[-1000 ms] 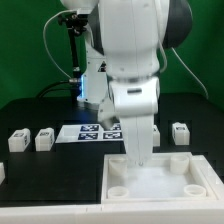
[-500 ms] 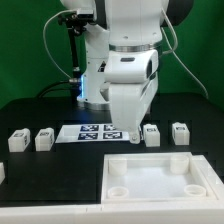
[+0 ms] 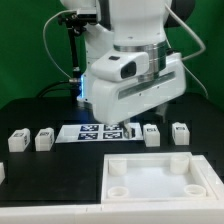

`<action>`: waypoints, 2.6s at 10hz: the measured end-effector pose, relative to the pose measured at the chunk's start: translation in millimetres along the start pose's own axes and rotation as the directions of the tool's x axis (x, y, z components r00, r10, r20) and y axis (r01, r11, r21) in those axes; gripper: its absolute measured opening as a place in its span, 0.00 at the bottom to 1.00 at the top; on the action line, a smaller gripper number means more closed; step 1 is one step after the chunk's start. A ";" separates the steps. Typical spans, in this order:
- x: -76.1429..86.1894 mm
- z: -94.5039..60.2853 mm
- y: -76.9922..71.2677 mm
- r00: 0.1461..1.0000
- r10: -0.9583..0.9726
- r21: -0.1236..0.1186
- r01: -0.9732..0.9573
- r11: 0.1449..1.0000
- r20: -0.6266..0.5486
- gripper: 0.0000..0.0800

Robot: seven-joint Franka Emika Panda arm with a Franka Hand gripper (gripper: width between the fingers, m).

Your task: Assemble one leg

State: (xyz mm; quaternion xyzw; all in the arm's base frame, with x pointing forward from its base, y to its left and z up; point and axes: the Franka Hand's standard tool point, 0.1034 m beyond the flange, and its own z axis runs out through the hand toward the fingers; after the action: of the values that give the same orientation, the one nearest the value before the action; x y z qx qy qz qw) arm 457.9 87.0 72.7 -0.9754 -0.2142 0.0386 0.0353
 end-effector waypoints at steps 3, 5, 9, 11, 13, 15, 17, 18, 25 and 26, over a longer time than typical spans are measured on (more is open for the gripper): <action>3.4 1.0 -18.9 0.931 0.365 0.041 -0.364 0.931 -0.010 0.81; 3.6 1.2 -19.7 0.907 0.421 0.043 -0.421 0.906 -0.007 0.81; -6.0 15.4 -73.4 0.884 0.468 0.038 -0.468 0.883 0.007 0.81; -5.6 16.6 -79.8 0.896 0.444 0.037 -0.444 0.895 0.007 0.81; -6.1 16.9 -79.4 0.896 0.444 0.036 -0.444 0.895 0.010 0.81; -15.5 32.0 -87.6 0.878 0.475 0.027 -0.477 0.878 0.067 0.81; -31.3 40.8 -97.7 0.822 0.474 -0.012 -0.496 0.868 0.315 0.81; -25.6 39.3 -98.6 0.784 0.468 -0.018 -0.506 0.863 0.406 0.81; -36.4 62.7 -103.4 0.614 0.378 -0.046 -0.486 0.873 0.693 0.81; -40.4 65.6 -106.6 0.595 0.377 -0.056 -0.486 0.872 0.710 0.81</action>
Offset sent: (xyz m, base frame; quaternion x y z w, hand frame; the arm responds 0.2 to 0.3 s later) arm 0.0000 0.0000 0.0000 0.0000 0.0000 0.1790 0.9838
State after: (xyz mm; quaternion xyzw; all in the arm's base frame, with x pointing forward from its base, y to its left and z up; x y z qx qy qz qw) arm 371.1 170.0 19.0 -0.9029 0.0352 0.4284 0.0108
